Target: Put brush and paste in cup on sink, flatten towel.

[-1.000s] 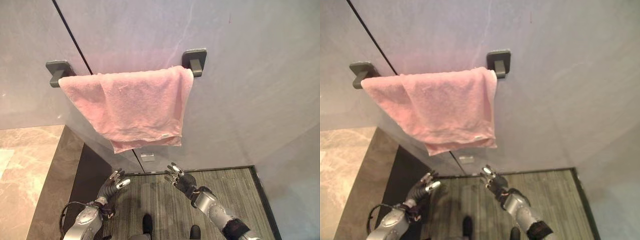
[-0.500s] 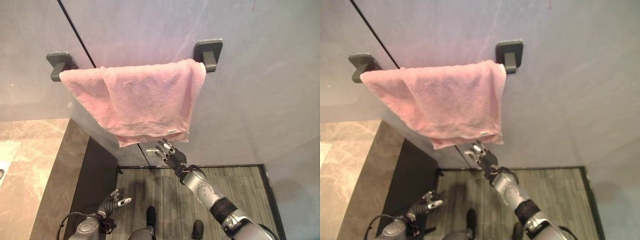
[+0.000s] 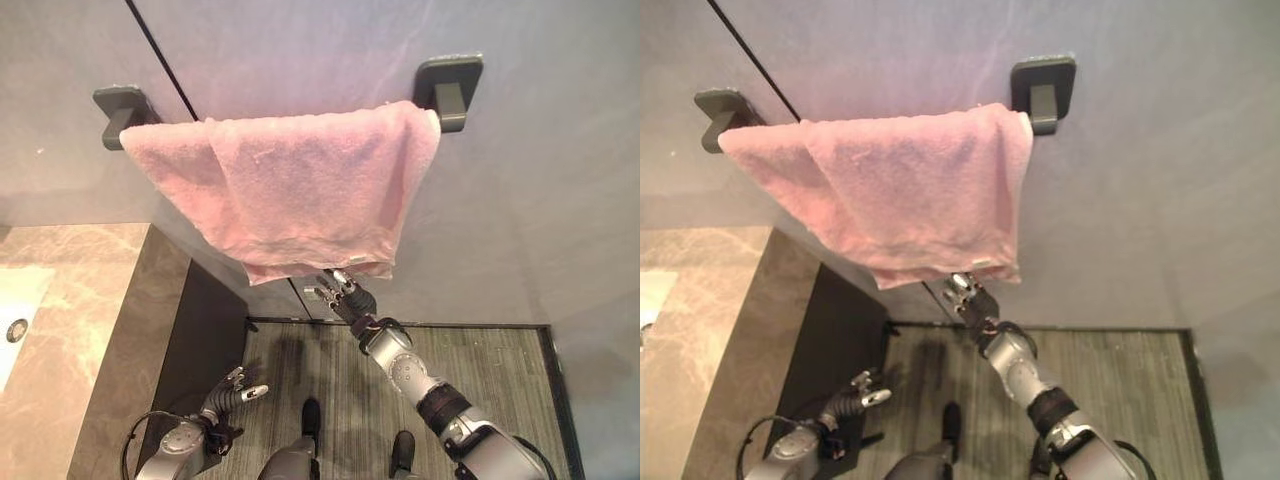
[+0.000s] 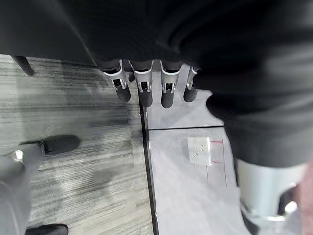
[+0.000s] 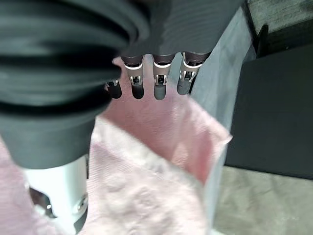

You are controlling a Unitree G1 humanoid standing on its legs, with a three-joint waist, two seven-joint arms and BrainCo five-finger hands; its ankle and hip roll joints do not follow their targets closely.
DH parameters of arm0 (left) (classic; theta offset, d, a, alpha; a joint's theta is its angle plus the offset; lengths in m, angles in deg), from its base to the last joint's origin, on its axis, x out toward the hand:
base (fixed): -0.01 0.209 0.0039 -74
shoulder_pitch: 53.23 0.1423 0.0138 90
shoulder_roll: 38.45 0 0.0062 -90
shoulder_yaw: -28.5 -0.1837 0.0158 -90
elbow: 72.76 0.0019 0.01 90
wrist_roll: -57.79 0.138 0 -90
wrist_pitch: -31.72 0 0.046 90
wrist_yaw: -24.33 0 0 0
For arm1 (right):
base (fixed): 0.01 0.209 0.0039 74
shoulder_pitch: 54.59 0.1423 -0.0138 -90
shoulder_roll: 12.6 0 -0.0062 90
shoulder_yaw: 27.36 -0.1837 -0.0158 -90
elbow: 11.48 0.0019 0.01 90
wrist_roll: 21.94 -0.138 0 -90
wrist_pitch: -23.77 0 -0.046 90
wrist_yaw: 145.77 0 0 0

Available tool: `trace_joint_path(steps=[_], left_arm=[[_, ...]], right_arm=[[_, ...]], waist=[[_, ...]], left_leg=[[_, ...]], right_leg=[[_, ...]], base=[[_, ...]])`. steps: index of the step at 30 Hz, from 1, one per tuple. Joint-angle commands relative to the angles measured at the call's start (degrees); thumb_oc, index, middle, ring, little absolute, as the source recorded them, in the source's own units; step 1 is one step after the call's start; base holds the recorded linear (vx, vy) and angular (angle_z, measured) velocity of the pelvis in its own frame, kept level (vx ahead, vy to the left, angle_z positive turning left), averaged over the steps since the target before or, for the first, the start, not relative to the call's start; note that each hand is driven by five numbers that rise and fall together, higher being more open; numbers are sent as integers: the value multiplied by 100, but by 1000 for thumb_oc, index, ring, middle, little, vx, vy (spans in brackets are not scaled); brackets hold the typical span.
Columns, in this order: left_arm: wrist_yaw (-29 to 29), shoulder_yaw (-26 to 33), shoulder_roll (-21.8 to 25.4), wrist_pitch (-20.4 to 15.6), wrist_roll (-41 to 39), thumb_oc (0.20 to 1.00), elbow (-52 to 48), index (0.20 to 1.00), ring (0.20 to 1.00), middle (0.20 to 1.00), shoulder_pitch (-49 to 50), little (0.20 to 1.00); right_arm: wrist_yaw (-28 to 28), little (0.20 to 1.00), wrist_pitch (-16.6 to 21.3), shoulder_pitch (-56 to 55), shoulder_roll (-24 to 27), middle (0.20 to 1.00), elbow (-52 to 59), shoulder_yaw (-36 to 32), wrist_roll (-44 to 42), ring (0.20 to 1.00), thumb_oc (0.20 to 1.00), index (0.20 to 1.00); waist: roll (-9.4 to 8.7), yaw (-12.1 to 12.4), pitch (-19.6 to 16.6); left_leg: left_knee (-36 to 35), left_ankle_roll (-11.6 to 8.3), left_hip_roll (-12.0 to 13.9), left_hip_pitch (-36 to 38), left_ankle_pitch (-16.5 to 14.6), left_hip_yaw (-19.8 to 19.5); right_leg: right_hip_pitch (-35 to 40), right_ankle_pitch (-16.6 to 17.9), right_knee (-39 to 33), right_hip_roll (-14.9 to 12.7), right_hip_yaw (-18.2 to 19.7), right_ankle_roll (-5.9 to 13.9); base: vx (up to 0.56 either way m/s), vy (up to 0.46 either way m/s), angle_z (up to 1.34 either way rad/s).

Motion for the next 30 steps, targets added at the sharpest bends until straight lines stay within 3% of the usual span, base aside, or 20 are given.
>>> trace_joint_path(steps=[1, 14, 15, 18, 23, 24, 27, 30], left_arm=[[74, -82, 204, -254, -62, 1000, 127, 1000, 1000, 1000, -222, 1000], [129, -61, 174, -279, 40, 1000, 65, 1000, 1000, 1000, -216, 1000], [152, -45, 164, -280, 56, 1000, 55, 1000, 1000, 1000, -208, 1000], [177, -23, 147, -277, 78, 1000, 43, 1000, 1000, 1000, -189, 1000], [232, 44, 116, -270, 88, 1000, 45, 1000, 1000, 1000, -149, 1000], [232, 44, 116, -270, 88, 1000, 45, 1000, 1000, 1000, -149, 1000], [269, 62, 98, -251, 91, 1000, 54, 1000, 1000, 1000, -145, 1000], [288, 50, 113, -255, 86, 1000, 10, 1000, 1000, 1000, -145, 1000]], right_arm=[[37, 1000, 337, 407, -498, 1000, 21, -108, -276, 1000, 1000, 1000], [147, 1000, 539, 317, -356, 1000, 779, 28, -236, 1000, 1000, 1000], [189, 953, 518, 218, -332, 953, 869, 129, -251, 953, 953, 953], [237, 912, 465, 60, -269, 912, 1015, 242, -261, 912, 912, 912], [310, 746, 380, -133, -223, 746, 1105, 412, -312, 746, 746, 746], [310, 746, 380, -133, -223, 746, 1105, 412, -312, 746, 746, 746], [329, 586, 324, -250, -248, 586, 1131, 571, -336, 586, 586, 586], [297, 504, 292, -253, -275, 504, 1107, 663, -310, 504, 504, 504]], waist=[[-372, 75, -106], [-296, 7, -96], [-307, -15, -93], [-324, -65, -85], [-345, -138, -74], [-345, -138, -74], [-369, -191, -60], [-390, -194, -53]], left_leg=[[30, -179, -164, -160, 105, -120], [30, -175, -186, -166, 71, -87], [30, -175, -178, -163, 66, -84], [30, -179, -169, -163, 59, -77], [30, -183, -163, -160, 44, -46], [30, -183, -163, -160, 44, -46], [30, -178, -148, -160, 35, -18], [30, -180, -132, -166, 36, -16]], right_leg=[[-569, 755, -11, -839, 650, 461], [-603, 734, -11, -890, 701, 472], [-598, 730, -11, -896, 707, 468], [-609, 729, -11, -898, 718, 469], [-616, 727, -11, -893, 754, 466], [-616, 727, -11, -893, 754, 466], [-647, 731, -11, -893, 782, 467], [-673, 740, -11, -892, 790, 470]], base=[[0, 0, 0], [12, 2, 0], [0, 0, 0], [0, 0, 0], [0, 0, 0], [0, 0, 0], [-10, -3, 0], [-23, -8, -1]])
